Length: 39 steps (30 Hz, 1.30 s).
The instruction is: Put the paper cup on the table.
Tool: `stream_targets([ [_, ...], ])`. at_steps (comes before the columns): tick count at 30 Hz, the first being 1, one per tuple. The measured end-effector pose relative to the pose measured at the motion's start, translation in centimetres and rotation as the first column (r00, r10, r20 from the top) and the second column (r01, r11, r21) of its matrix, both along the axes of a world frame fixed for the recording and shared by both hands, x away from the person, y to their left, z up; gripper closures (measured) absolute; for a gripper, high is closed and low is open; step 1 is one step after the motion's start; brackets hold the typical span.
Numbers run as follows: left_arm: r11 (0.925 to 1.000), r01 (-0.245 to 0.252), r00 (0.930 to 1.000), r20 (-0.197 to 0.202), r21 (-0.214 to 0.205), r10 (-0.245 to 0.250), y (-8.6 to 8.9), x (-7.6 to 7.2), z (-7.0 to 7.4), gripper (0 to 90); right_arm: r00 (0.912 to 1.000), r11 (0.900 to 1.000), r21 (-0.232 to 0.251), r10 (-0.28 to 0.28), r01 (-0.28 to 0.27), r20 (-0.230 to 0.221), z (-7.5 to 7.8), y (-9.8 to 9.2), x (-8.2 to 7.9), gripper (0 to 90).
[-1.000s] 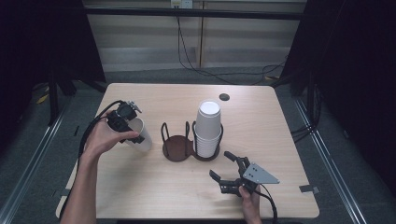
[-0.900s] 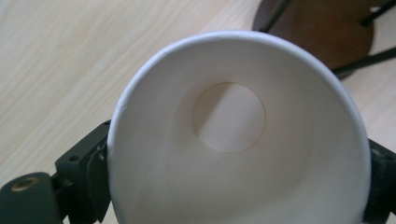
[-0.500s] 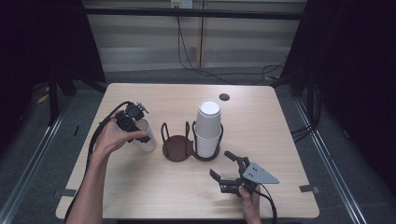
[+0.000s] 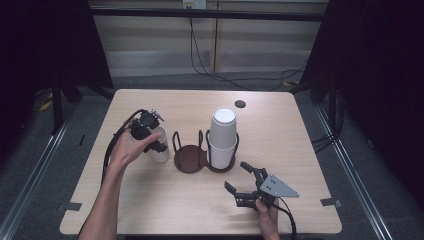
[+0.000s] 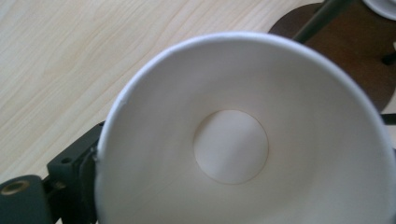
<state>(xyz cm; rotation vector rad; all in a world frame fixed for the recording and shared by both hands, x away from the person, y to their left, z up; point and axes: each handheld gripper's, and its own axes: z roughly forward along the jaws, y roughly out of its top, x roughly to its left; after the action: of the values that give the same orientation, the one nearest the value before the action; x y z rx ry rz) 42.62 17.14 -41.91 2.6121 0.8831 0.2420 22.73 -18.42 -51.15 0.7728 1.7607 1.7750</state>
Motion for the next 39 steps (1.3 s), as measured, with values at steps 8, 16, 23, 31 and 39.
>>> stream_targets([
  [8,1.0000,0.003,0.9998,0.021,-0.007,-0.003,0.0,-0.3,-1.1,6.4,1.0000,1.0000,-0.002,-0.001,0.001,-0.002,0.0,0.0,0.0,15.1],
  [16,0.9956,-0.003,0.9989,0.046,-0.094,0.007,1.2,-0.9,-1.9,5.7,0.9999,0.9999,-0.002,-0.013,0.013,-0.003,0.0,0.0,0.0,15.2],
  [23,0.9943,-0.007,0.9992,0.038,-0.107,0.011,2.3,-1.4,-2.5,8.7,0.9999,0.9999,-0.002,-0.016,0.016,-0.002,0.0,0.0,0.0,15.1],
  [31,0.9781,-0.024,0.9994,0.019,-0.207,0.029,3.6,-2.2,-3.6,11.1,0.9999,0.9999,-0.001,-0.015,0.015,-0.001,0.0,0.0,0.0,15.1],
  [39,0.9553,-0.059,0.9975,0.021,-0.290,0.067,4.6,-3.4,-4.1,12.6,0.9998,0.9998,-0.002,-0.017,0.017,0.004,0.0,0.0,0.0,14.9],
])
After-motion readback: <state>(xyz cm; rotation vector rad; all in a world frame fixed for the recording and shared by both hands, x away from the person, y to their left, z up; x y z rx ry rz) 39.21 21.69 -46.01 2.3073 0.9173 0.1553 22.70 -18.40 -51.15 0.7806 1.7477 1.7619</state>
